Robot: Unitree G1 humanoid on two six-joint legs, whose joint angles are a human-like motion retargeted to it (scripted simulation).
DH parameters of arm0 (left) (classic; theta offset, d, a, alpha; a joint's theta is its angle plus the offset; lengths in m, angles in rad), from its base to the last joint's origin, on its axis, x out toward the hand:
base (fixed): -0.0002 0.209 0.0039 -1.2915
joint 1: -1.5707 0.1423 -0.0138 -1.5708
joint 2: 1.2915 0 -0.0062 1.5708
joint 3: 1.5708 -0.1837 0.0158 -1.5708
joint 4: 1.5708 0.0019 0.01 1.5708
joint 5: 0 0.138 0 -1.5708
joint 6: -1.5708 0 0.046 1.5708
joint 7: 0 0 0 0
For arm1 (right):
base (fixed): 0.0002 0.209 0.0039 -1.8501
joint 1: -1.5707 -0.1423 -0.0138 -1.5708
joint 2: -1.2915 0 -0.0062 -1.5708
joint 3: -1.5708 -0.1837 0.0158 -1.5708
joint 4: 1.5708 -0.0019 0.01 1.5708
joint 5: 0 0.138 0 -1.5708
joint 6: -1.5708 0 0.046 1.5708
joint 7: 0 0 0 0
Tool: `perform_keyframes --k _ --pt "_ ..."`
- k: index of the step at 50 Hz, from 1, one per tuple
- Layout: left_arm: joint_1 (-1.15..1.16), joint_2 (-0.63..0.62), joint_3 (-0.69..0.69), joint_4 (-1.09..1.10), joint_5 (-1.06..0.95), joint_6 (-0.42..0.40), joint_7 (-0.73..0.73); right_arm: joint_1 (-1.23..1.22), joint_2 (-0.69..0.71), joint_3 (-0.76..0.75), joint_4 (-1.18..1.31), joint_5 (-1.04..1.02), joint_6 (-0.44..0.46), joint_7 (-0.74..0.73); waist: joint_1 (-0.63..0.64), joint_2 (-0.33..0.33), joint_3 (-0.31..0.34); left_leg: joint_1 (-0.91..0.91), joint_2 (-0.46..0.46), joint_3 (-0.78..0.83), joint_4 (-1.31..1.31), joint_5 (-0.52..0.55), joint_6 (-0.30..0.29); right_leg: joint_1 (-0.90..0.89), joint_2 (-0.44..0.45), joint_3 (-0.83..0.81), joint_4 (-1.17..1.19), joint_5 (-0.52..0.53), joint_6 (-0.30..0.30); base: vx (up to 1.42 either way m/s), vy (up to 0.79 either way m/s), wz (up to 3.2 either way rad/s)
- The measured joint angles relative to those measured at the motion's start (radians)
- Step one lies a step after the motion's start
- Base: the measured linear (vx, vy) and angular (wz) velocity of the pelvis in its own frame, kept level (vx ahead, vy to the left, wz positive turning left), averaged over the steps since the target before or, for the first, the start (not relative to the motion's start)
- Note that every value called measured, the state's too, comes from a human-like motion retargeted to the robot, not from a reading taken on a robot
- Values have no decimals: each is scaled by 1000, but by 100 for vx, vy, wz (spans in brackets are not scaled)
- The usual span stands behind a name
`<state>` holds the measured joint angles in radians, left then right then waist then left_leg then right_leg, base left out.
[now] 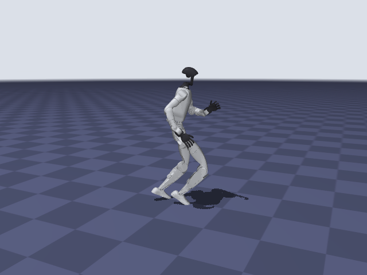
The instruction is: Run
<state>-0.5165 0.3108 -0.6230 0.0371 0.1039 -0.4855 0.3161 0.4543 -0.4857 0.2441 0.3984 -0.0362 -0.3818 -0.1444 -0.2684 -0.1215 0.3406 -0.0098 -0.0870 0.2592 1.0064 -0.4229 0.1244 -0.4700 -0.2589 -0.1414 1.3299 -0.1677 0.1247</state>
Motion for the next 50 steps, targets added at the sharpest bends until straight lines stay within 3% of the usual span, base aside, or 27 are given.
perform_keyframes --k 2,5,7,10,13,15,18,20,23,25,27,30,35,45,48,50 --pt "20 -12 -8 109 12 -9 9 -105 7 25 15 -11 -20 -83 40 143 -56 -329 235 -62 452 5 25 -62 182 -79 -123 -14 -49 -18 -9 -44" --pt "73 -49 -3 343 45 31 5 -262 16 59 29 -20 -28 -166 149 201 -88 -589 315 -162 743 32 53 -42 338 -27 -287 -62 -63 -10 -4 -116" --pt "110 -80 17 544 61 78 2 -358 37 92 49 -20 -33 -198 210 190 -103 -694 285 -190 782 11 80 -23 360 27 -300 -86 -56 -7 6 -119" --pt "179 -134 55 847 53 155 -7 -483 83 149 97 -23 -26 -227 266 161 -108 -735 204 -168 713 -74 116 -13 325 101 -169 -194 -56 -5 15 -130" --pt "276 -175 90 1100 44 219 -13 -601 135 175 173 -77 33 -242 270 151 -80 -670 101 -122 624 -250 135 -98 242 147 154 -315 -69 -7 15 -152" --pt "346 -164 124 1190 40 235 -24 -670 148 147 194 -103 76 -268 258 150 -59 -623 83 -100 577 -403 137 -190 198 161 363 -322 -77 -7 6 -112" --pt "488 -85 187 1064 21 199 -90 -690 108 76 123 -104 91 -289 253 169 -56 -548 36 -74 396 -399 137 -238 182 175 403 -300 -76 -3 16 -23" --pt "586 -25 206 903 1 172 -157 -666 75 48 59 -106 89 -265 246 175 -65 -496 -39 -94 228 -300 115 -196 178 182 280 -288 -51 1 18 61" --pt "686 65 225 658 -28 143 -304 -622 50 43 -14 -112 87 -178 243 158 -104 -426 -72 -103 -5 -94 0 -110 165 184 -17 -225 -9 2 6 88" --pt "731 121 234 517 -46 135 -397 -597 44 48 -52 -112 78 -106 265 147 -135 -386 -67 -89 -105 -23 -49 -65 155 176 -172 -174 18 1 4 43" --pt "755 162 240 411 -59 139 -468 -584 43 65 -83 -116 77 -48 296 139 -154 -339 -43 -68 -127 -20 -57 -18 148 154 -258 -161 25 0 0 0" --pt "744 182 234 330 -55 147 -526 -583 55 116 -101 -120 93 18 329 124 -167 -286 -12 -47 -94 -86 -44 22 131 120 -282 -230 3 -2 1 -5" --pt "584 129 200 370 -20 193 -546 -603 112 188 -13 -99 150 131 340 83 -127 -169 -16 -40 -175 -183 -43 80 95 70 -287 -281 -21 -3 1 13" --pt "321 40 67 429 -30 211 -569 -516 153 201 241 -6 194 235 289 -41 -118 -5 -186 -91 -597 -52 -66 -45 -129 37 -112 -182 -24 -4 1 60" --pt "315 34 51 413 -35 199 -588 -494 154 181 285 2 196 231 280 -56 -106 -3 -213 -105 -592 -45 -71 -57 -168 40 -84 -222 -37 0 -4 54" --pt "316 30 56 379 -56 190 -612 -500 144 156 308 6 180 228 284 -35 -126 22 -208 -128 -694 7 -76 -69 -144 34 -118 -256 -47 7 -6 37"
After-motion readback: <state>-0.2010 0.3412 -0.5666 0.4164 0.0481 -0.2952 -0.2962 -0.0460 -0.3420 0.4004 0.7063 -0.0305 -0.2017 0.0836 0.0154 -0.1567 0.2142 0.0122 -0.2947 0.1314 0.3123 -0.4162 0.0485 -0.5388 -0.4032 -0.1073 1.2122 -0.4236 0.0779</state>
